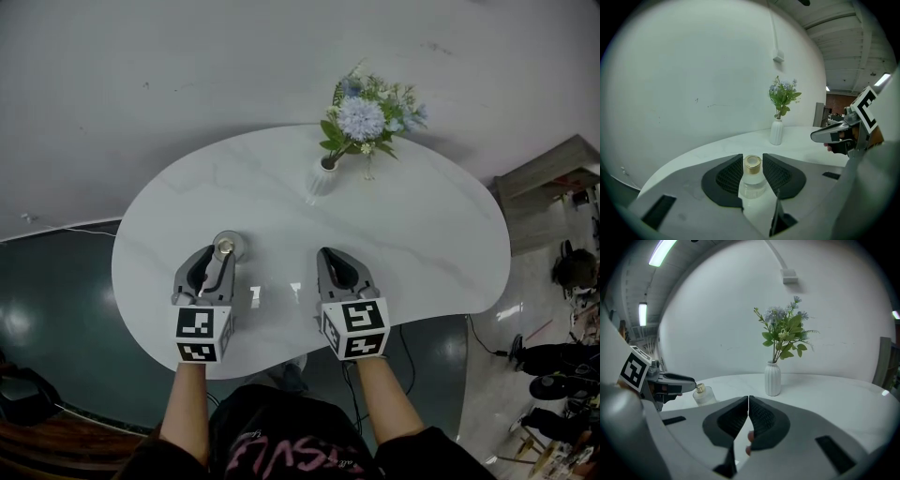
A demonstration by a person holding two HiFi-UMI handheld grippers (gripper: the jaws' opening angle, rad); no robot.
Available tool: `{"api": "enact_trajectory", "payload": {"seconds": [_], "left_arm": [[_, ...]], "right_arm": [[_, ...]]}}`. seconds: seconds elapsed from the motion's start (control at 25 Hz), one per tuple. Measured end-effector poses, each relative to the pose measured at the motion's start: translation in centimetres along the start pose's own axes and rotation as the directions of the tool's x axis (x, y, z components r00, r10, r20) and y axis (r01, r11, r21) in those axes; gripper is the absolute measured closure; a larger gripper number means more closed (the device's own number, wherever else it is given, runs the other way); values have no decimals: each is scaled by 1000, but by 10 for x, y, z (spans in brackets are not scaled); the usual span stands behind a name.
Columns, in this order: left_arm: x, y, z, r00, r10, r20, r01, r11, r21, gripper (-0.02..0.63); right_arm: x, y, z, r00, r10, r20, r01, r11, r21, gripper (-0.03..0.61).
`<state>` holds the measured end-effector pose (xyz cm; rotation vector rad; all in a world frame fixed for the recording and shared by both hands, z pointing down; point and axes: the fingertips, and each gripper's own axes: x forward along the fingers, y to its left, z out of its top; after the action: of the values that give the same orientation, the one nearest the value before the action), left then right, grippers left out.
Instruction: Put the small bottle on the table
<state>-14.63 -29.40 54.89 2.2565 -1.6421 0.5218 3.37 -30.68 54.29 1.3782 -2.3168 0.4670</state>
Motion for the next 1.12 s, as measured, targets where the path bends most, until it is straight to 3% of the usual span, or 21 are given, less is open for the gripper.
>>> {"api": "enact_trajectory", "payload": {"seconds": [0.24, 0.52, 1.12], "left_arm": [[-12, -6, 8, 1000, 2, 14, -2, 1000, 26, 483], [-30, -11, 14, 999, 14, 34, -14, 1000, 5, 551], [-69, -24, 28, 995, 12, 94, -13, 1000, 9, 589]], "right_arm": [[-14, 4, 7, 999, -4, 32, 3, 1000, 6, 511], [-33, 6, 12, 998, -12, 58, 11, 1000, 7, 511], [-73, 23, 20, 992, -11, 125, 11, 1000, 3, 511]]}}
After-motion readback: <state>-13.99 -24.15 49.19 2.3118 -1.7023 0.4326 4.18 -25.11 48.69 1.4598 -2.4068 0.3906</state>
